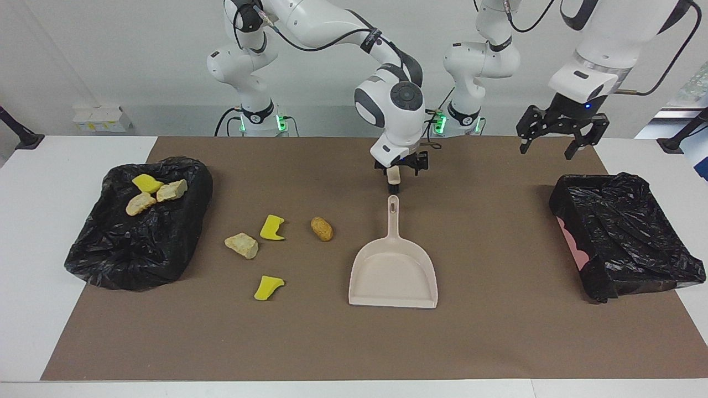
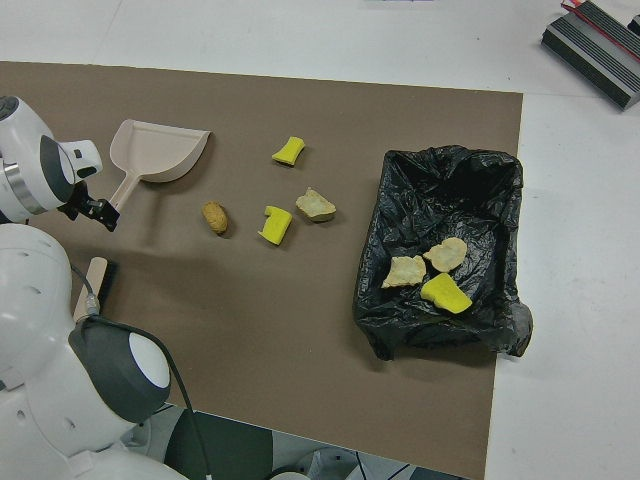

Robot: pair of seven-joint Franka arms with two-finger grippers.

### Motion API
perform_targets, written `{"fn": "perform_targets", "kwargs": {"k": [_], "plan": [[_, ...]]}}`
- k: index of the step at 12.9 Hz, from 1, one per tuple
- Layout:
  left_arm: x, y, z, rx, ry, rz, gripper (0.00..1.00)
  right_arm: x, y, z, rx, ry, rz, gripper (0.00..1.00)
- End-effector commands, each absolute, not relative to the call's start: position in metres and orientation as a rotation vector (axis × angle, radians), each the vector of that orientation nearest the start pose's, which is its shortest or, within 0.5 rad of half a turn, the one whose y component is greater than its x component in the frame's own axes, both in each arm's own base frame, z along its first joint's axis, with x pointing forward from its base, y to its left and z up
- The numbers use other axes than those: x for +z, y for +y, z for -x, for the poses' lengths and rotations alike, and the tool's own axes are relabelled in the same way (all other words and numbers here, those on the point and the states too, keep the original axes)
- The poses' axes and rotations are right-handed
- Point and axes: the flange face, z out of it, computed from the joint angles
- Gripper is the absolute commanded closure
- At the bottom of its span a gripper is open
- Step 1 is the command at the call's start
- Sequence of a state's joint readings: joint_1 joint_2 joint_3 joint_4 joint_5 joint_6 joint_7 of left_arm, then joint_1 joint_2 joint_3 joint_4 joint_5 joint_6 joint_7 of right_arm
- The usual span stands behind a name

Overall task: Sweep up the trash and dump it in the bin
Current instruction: 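Grasp the dustpan handle with the left gripper while the right gripper withdraws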

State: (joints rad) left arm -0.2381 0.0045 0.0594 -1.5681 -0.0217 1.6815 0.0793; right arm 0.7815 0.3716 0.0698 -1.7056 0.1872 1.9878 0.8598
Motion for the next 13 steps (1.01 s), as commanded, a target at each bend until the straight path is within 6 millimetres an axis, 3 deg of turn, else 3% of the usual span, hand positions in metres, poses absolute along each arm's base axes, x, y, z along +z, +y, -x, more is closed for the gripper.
{"fn": "perform_targets", "kwargs": {"k": [1,3,6,7,10,12,13], "plan": [[0.601,-0.133,-0.558,-0.223,0.476,3.129,0.00,0.366,0.470,-0.370,0.360,0.162,3.091,0.00],[0.572,-0.163,-0.557,-0.257,0.479,3.135,0.00,0.353,0.460,-0.331,0.361,0.164,3.112,0.00],[0.528,-0.226,-0.560,-0.216,0.503,3.136,0.00,0.341,0.457,-0.287,0.442,0.201,3.057,0.00],[0.520,-0.237,-0.562,-0.227,0.501,3.138,0.00,0.342,0.457,-0.281,0.440,0.195,3.048,0.03],[0.454,-0.301,-0.562,-0.212,0.427,3.155,0.00,0.338,0.459,-0.272,0.445,0.142,3.054,0.31],[0.432,-0.322,-0.549,-0.192,0.438,3.153,0.00,0.334,0.466,-0.266,0.420,0.102,3.043,0.34],[0.410,-0.335,-0.539,-0.154,0.424,3.151,0.00,0.333,0.467,-0.267,0.420,0.096,3.043,0.35]]}}
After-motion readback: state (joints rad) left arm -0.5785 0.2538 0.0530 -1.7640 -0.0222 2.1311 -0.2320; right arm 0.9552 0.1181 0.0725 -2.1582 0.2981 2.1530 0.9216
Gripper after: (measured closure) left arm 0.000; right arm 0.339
